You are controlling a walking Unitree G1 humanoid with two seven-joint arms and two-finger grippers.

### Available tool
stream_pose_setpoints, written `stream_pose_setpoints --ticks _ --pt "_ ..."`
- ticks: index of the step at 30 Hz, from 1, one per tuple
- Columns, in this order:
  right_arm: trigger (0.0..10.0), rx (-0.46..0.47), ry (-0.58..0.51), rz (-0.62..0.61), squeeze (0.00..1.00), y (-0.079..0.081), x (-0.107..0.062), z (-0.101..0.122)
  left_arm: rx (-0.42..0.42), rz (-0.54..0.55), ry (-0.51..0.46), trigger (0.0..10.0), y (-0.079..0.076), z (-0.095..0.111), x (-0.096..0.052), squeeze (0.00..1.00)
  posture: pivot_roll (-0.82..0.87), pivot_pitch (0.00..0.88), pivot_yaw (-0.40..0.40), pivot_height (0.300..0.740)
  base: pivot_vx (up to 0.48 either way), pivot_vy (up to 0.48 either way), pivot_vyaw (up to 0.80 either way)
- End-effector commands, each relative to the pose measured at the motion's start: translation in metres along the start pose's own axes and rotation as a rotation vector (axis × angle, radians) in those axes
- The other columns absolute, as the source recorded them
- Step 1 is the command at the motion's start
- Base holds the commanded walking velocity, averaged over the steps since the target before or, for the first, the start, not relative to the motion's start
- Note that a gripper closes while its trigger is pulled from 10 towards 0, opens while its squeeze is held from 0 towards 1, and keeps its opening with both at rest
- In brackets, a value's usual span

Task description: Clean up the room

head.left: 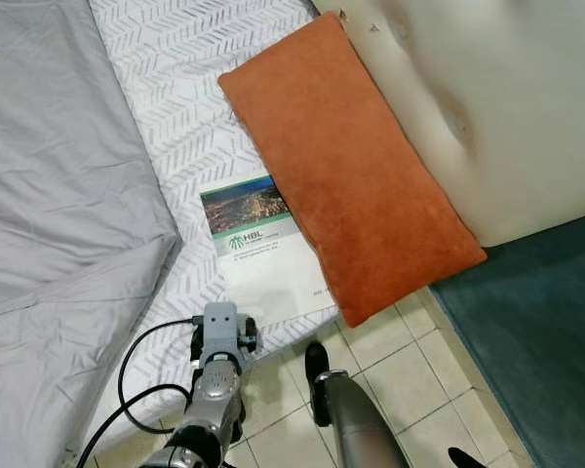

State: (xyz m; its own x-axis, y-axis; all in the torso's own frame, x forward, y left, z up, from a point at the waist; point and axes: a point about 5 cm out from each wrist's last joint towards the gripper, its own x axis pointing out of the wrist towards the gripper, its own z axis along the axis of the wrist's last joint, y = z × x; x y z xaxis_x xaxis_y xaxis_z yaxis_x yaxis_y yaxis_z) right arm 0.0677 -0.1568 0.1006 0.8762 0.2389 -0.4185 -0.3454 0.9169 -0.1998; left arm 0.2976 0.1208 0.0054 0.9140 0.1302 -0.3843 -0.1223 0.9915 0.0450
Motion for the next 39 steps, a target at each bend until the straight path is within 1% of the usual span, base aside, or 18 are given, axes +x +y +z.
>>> stream_pose_setpoints --ticks 1,5,6,9,11,15,18,19,20,21,22,23,25,27,29,30,37,39 --pt "10.0 0.008 0.058 0.017 0.0 0.002 -0.002 -0.012 0.009 0.054 0.123 10.0 0.009 -0.042 -0.018 0.0 -0.37 0.665 -0.041 0.74 0.0 0.0 0.0" --pt "10.0 0.005 0.053 0.018 0.0 0.002 -0.003 -0.011 0.013 -0.027 -0.127 10.0 -0.015 0.005 -0.01 0.0 -0.37 0.658 -0.037 0.74 0.0 0.0 0.0" --pt "10.0 0.005 0.053 0.018 0.0 0.002 -0.003 -0.011 0.013 -0.027 -0.127 10.0 -0.015 0.005 -0.01 0.0 -0.37 0.658 -0.037 0.74 0.0 0.0 0.0" --pt "10.0 0.007 0.05 0.018 0.0 0.004 -0.004 -0.011 0.032 -0.098 -0.281 10.0 -0.032 0.035 -0.012 0.0 -0.37 0.653 -0.025 0.74 0.0 0.0 0.0" --pt "10.0 0.015 0.051 0.016 0.0 0.006 -0.005 -0.011 0.042 -0.133 -0.303 10.0 -0.038 0.045 -0.01 0.0 -0.37 0.65 -0.024 0.74 0.0 0.0 0.0" --pt "10.0 0.028 0.055 0.016 0.0 0.01 -0.007 -0.011 0.067 -0.198 -0.212 10.0 -0.044 0.048 0.002 0.0 -0.38 0.667 -0.027 0.74 0.0 0.0 0.0" --pt "10.0 0.033 0.059 0.02 0.0 0.013 -0.009 -0.01 0.128 -0.289 -0.112 10.0 -0.056 0.037 0.001 0.0 -0.39 0.681 -0.028 0.74 0.0 0.0 0.0" --pt "10.0 0.033 0.063 0.026 0.0 0.015 -0.011 -0.011 0.196 -0.334 -0.061 10.0 -0.061 0.029 -0.001 0.0 -0.41 0.686 -0.033 0.74 0.0 0.0 0.0" --pt "10.0 0.033 0.063 0.026 0.0 0.015 -0.011 -0.011 0.196 -0.334 -0.061 10.0 -0.061 0.029 -0.001 0.0 -0.41 0.686 -0.033 0.74 0.0 0.0 0.0" --pt "10.0 0.034 0.072 0.03 0.0 0.018 -0.015 -0.011 0.33 -0.386 0.042 10.0 -0.064 0.013 -0.003 0.0 -0.44 0.683 -0.043 0.74 0.0 0.0 0.0" --pt "10.0 0.034 0.072 0.03 0.0 0.018 -0.015 -0.011 0.33 -0.386 0.042 10.0 -0.064 0.013 -0.003 0.0 -0.44 0.683 -0.043 0.74 0.0 0.0 0.0" --pt "10.0 0.036 0.078 0.028 0.0 0.02 -0.019 -0.01 0.43 -0.396 0.053 10.0 -0.063 0.011 -0.003 0.0 -0.46 0.683 -0.05 0.74 0.0 0.0 0.0" --pt "10.0 0.036 0.081 0.028 0.0 0.02 -0.021 -0.009 0.459 -0.398 0.061 10.0 -0.062 0.011 -0.002 0.0 -0.47 0.686 -0.053 0.74 0.0 0.0 0.0" --pt "10.0 0.037 0.098 0.029 0.0 0.022 -0.026 -0.011 0.588 -0.392 0.092 10.0 -0.054 0.007 0.0 0.0 -0.48 0.692 -0.051 0.74 0.0 0.0 0.0" --pt "10.0 0.037 0.098 0.029 0.0 0.022 -0.026 -0.011 0.588 -0.392 0.092 10.0 -0.054 0.007 0.0 0.0 -0.48 0.692 -0.051 0.74 0.0 0.0 0.0" --pt "10.0 0.039 0.108 0.026 0.0 0.024 -0.029 -0.012 0.648 -0.381 0.09 10.0 -0.048 0.01 0.003 0.0 -0.48 0.688 -0.052 0.74 0.0 0.0 0.0" --pt "10.0 0.043 0.112 0.019 0.0 0.022 -0.028 -0.014 0.637 -0.301 0.101 10.0 -0.025 0.016 0.012 0.0 -0.46 0.686 -0.038 0.74 0.0 0.0 0.0" --pt "10.0 0.036 0.109 0.017 0.0 0.017 -0.025 -0.016 0.579 -0.243 0.129 10.0 -0.01 0.012 0.014 0.0 -0.43 0.671 -0.043 0.74 0.0 0.0 0.0"
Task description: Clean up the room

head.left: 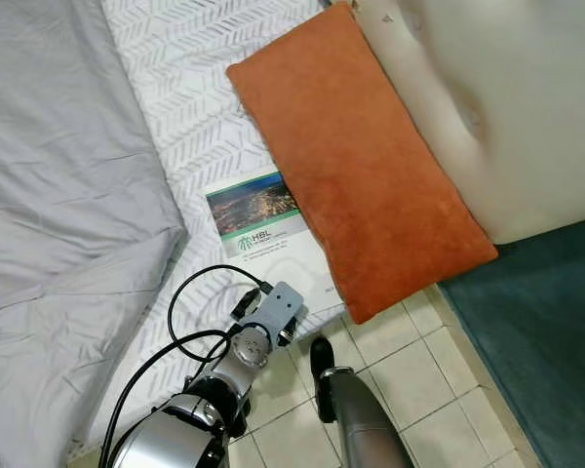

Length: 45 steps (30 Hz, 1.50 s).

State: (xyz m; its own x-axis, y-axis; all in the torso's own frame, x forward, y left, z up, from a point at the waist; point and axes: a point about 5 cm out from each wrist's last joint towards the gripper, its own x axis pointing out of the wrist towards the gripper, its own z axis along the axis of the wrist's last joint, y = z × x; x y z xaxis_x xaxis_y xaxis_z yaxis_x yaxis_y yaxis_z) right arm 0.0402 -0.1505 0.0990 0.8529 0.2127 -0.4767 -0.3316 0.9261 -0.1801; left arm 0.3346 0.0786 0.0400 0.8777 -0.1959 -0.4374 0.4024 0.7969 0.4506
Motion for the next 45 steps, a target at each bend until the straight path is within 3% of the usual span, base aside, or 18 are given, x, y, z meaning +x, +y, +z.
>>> stream_pose_setpoints --ticks 1,3,8,9,12,22,28,30,33,34,40,45 --pt "10.0 0.01 0.042 0.022 0.0 0.001 -0.003 -0.008 -0.068 0.04 0.176 10.0 0.007 -0.047 -0.01 0.0 -0.43 0.671 -0.043 0.74 0.0 0.0 0.0" --pt "10.0 -0.003 0.038 0.029 0.0 -0.003 0.001 -0.01 -0.163 0.099 0.218 10.0 0.012 -0.062 -0.015 0.0 -0.42 0.665 -0.045 0.74 0.0 0.0 0.0" --pt "10.0 -0.02 0.02 0.04 0.0 -0.007 0.008 -0.009 -0.275 0.173 0.265 10.0 0.016 -0.08 -0.022 0.0 -0.4 0.644 -0.056 0.74 0.0 0.0 0.0" --pt "10.0 -0.029 0.0 0.042 0.0 -0.01 0.017 -0.008 -0.325 0.245 0.286 10.0 0.021 -0.092 -0.028 0.0 -0.38 0.635 -0.056 0.74 0.0 0.0 0.0" --pt "10.0 -0.037 -0.02 0.048 0.0 -0.013 0.024 -0.006 -0.391 0.304 0.298 10.0 0.025 -0.103 -0.033 0.0 -0.37 0.624 -0.055 0.74 0.0 0.0 0.0" --pt "10.0 -0.062 -0.039 0.074 0.0 -0.018 0.037 -0.008 -0.525 0.358 0.305 10.0 0.011 -0.117 -0.043 0.0 -0.33 0.601 -0.057 0.74 0.0 0.0 0.0" --pt "10.0 -0.068 -0.041 0.078 0.0 -0.02 0.039 -0.008 -0.483 0.292 0.258 10.0 0.002 -0.104 -0.037 0.0 -0.33 0.602 -0.058 0.74 0.0 0.0 0.0" --pt "10.0 -0.07 -0.043 0.078 0.0 -0.02 0.041 -0.008 -0.406 0.243 0.173 10.0 0.006 -0.079 -0.026 0.0 -0.33 0.598 -0.057 0.74 0.0 0.0 0.0" --pt "10.0 -0.072 -0.046 0.077 0.0 -0.02 0.042 -0.008 -0.338 0.212 0.113 10.0 0.009 -0.063 -0.02 0.0 -0.33 0.595 -0.054 0.74 0.0 0.0 0.0" --pt "10.0 -0.073 -0.05 0.074 0.0 -0.02 0.043 -0.007 -0.288 0.184 0.064 10.0 0.012 -0.05 -0.015 0.0 -0.33 0.591 -0.05 0.74 0.0 0.0 0.0" --pt "10.0 -0.071 -0.055 0.07 0.0 -0.019 0.044 -0.007 -0.206 0.109 -0.032 10.0 0.021 -0.015 -0.004 0.0 -0.33 0.592 -0.045 0.74 0.0 0.0 0.0" --pt "10.0 -0.068 -0.054 0.072 0.0 -0.017 0.044 -0.008 -0.188 0.059 -0.026 10.0 0.016 -0.012 -0.003 0.0 -0.34 0.587 -0.042 0.74 0.0 0.0 0.0"
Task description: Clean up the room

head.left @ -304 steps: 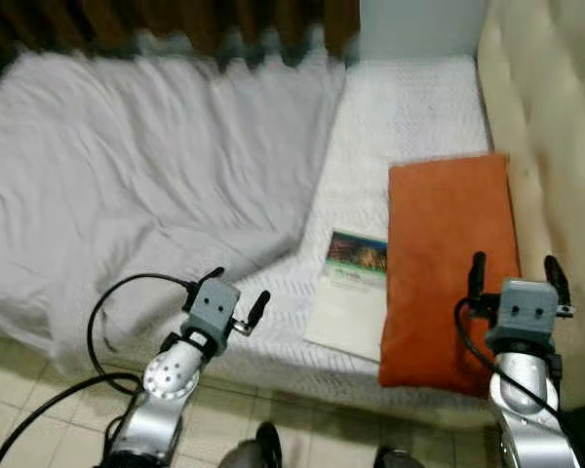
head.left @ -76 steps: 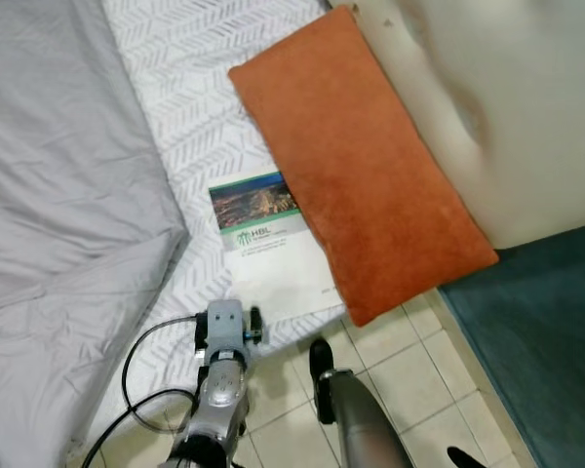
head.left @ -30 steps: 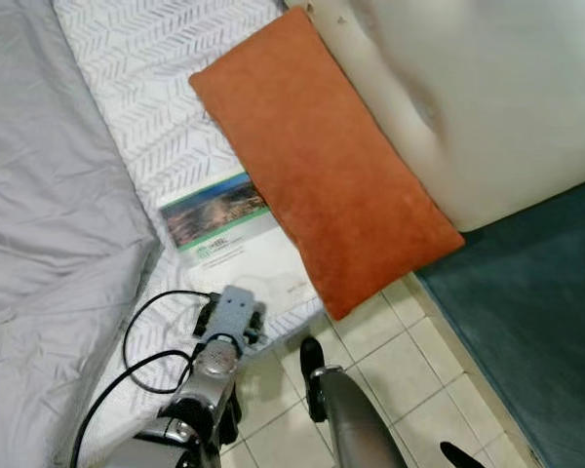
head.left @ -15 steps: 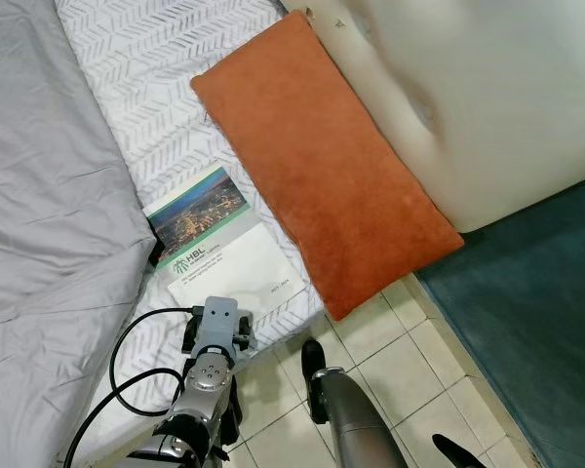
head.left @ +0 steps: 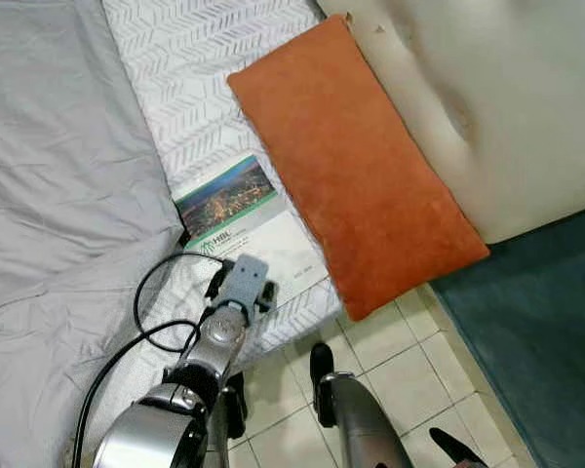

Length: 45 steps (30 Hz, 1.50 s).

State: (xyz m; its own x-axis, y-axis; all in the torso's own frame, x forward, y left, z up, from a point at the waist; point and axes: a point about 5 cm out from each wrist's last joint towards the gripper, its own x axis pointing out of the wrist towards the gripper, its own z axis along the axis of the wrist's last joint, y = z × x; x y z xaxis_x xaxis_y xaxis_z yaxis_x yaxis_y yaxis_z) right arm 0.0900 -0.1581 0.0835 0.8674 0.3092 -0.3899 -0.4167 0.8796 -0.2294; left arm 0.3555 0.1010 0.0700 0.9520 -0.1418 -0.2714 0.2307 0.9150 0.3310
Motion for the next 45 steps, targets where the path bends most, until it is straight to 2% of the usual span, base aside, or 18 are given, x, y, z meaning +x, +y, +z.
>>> stream_pose_setpoints --ticks 1,5,9,14,17,19,22,24,29,32,33,34,35,36,38,40,45 --pt "10.0 0.022 0.059 0.009 0.0 0.005 -0.005 -0.011 0.014 -0.067 0.113 10.0 -0.017 -0.031 -0.011 0.0 -0.34 0.587 -0.042 0.74 0.0 0.0 0.0" --pt "10.0 0.025 0.06 0.008 0.0 0.006 -0.005 -0.011 0.08 -0.16 0.115 10.0 -0.03 -0.031 -0.012 0.0 -0.35 0.586 -0.04 0.74 0.0 0.0 0.0" --pt "10.0 0.028 0.061 0.001 0.0 0.007 -0.007 -0.011 0.134 -0.193 0.084 10.0 -0.03 -0.025 -0.01 0.0 -0.35 0.587 -0.038 0.74 0.0 0.0 0.0" --pt "10.0 0.032 0.071 0.003 0.0 0.008 -0.01 -0.012 0.126 -0.115 0.117 10.0 -0.017 -0.034 -0.011 0.0 -0.35 0.597 -0.036 0.74 0.0 0.0 0.0" --pt "10.0 0.035 0.077 0.01 0.0 0.011 -0.012 -0.013 0.046 -0.13 0.202 10.0 -0.021 -0.044 -0.014 0.0 -0.36 0.603 -0.046 0.74 0.0 0.0 0.0" --pt "10.0 0.036 0.078 0.013 0.0 0.012 -0.012 -0.012 0.085 -0.204 0.203 10.0 -0.034 -0.043 -0.016 0.0 -0.36 0.603 -0.046 0.74 0.0 0.0 0.0" --pt "10.0 0.036 0.079 0.014 0.0 0.013 -0.013 -0.012 0.191 -0.317 0.168 10.0 -0.053 -0.037 -0.017 0.0 -0.36 0.603 -0.046 0.74 0.0 0.0 0.0" --pt "10.0 0.036 0.08 0.011 0.0 0.013 -0.012 -0.013 0.236 -0.355 0.156 10.0 -0.058 -0.036 -0.018 0.0 -0.36 0.599 -0.042 0.74 0.0 0.0 0.0" --pt "10.0 0.037 0.081 0.006 0.0 0.013 -0.011 -0.014 0.313 -0.397 0.148 10.0 -0.059 -0.042 -0.022 0.0 -0.35 0.597 -0.034 0.74 0.0 0.0 0.0" --pt "10.0 0.037 0.079 0.004 0.0 0.013 -0.01 -0.013 0.352 -0.399 0.153 10.0 -0.056 -0.046 -0.023 0.0 -0.35 0.599 -0.033 0.74 0.0 0.0 0.0" --pt "10.0 0.039 0.078 0.003 0.0 0.013 -0.009 -0.013 0.396 -0.371 0.165 10.0 -0.044 -0.052 -0.023 0.0 -0.35 0.602 -0.033 0.74 0.0 0.0 0.0" --pt "10.0 0.039 0.077 0.002 0.0 0.013 -0.009 -0.013 0.41 -0.361 0.168 10.0 -0.039 -0.054 -0.023 0.0 -0.35 0.602 -0.033 0.74 0.0 0.0 0.0" --pt "10.0 0.039 0.077 0.002 0.0 0.013 -0.009 -0.013 0.41 -0.361 0.168 10.0 -0.039 -0.054 -0.023 0.0 -0.35 0.602 -0.033 0.74 0.0 0.0 0.0" --pt "10.0 0.04 0.078 0.003 0.0 0.013 -0.009 -0.013 0.425 -0.325 0.19 10.0 -0.026 -0.059 -0.023 0.0 -0.34 0.604 -0.033 0.74 0.0 0.0 0.0" --pt "10.0 0.04 0.078 0.003 0.0 0.013 -0.009 -0.014 0.424 -0.309 0.202 10.0 -0.02 -0.062 -0.023 0.0 -0.34 0.605 -0.031 0.74 0.0 0.0 0.0" --pt "10.0 0.042 0.08 0.004 0.0 0.013 -0.009 -0.015 0.417 -0.268 0.26 10.0 -0.002 -0.076 -0.028 0.0 -0.33 0.604 -0.03 0.74 0.0 0.0 0.0" --pt "10.0 0.043 0.078 0.006 0.0 0.012 -0.007 -0.015 0.44 -0.25 0.31 10.0 0.009 -0.089 -0.034 0.0 -0.32 0.603 -0.032 0.74 0.0 0.0 0.0"
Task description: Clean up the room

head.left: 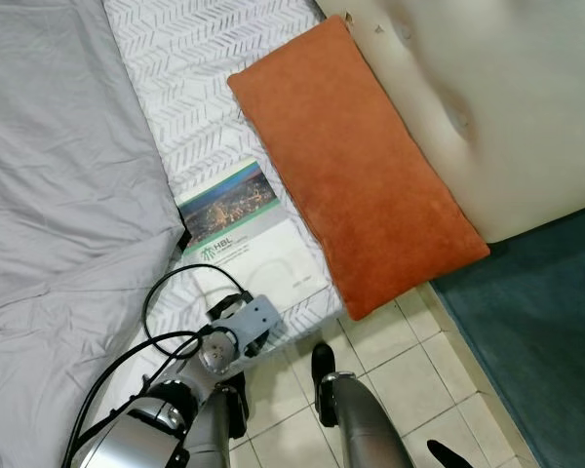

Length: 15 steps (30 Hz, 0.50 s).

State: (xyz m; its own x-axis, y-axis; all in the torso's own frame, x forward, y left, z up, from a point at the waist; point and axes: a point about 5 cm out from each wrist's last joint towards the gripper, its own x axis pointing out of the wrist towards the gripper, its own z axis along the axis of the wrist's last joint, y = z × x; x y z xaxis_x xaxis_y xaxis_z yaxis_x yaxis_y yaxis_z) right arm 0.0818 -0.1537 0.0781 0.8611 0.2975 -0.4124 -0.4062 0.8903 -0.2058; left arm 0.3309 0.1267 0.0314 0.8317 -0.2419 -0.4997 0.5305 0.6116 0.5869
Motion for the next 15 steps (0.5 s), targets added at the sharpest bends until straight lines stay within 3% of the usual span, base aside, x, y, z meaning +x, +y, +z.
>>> stream_pose_setpoints --ticks 1,6,8,10,12,15 --pt "10.0 0.014 0.052 0.008 0.0 0.003 -0.003 -0.01 -0.019 -0.043 0.161 10.0 -0.017 -0.042 -0.011 0.0 -0.32 0.603 -0.034 0.74 0.0 0.0 0.0" --pt "10.0 0.011 0.054 0.012 0.0 0.002 -0.002 -0.011 -0.022 -0.031 0.136 10.0 -0.015 -0.04 -0.011 0.0 -0.31 0.603 -0.04 0.74 0.0 0.0 0.0" --pt "10.0 0.009 0.056 0.014 0.0 0.002 -0.002 -0.011 0.002 -0.025 0.09 10.0 -0.013 -0.031 -0.009 0.0 -0.31 0.603 -0.042 0.74 0.0 0.0 0.0" --pt "10.0 0.008 0.056 0.014 0.0 0.001 -0.002 -0.011 -0.028 0.014 0.009 10.0 -0.003 -0.015 -0.005 0.0 -0.31 0.603 -0.042 0.74 0.0 0.0 0.0" --pt "10.0 0.007 0.057 0.013 0.0 0.001 -0.002 -0.012 -0.113 0.06 -0.064 10.0 0.007 -0.001 -0.003 0.0 -0.32 0.599 -0.04 0.74 0.0 0.0 0.0" --pt "10.0 0.034 0.05 -0.002 0.0 0.001 -0.001 -0.013 -0.318 0.129 -0.259 10.0 0.027 0.031 -0.002 0.0 -0.31 0.589 -0.034 0.74 0.0 0.0 0.0"
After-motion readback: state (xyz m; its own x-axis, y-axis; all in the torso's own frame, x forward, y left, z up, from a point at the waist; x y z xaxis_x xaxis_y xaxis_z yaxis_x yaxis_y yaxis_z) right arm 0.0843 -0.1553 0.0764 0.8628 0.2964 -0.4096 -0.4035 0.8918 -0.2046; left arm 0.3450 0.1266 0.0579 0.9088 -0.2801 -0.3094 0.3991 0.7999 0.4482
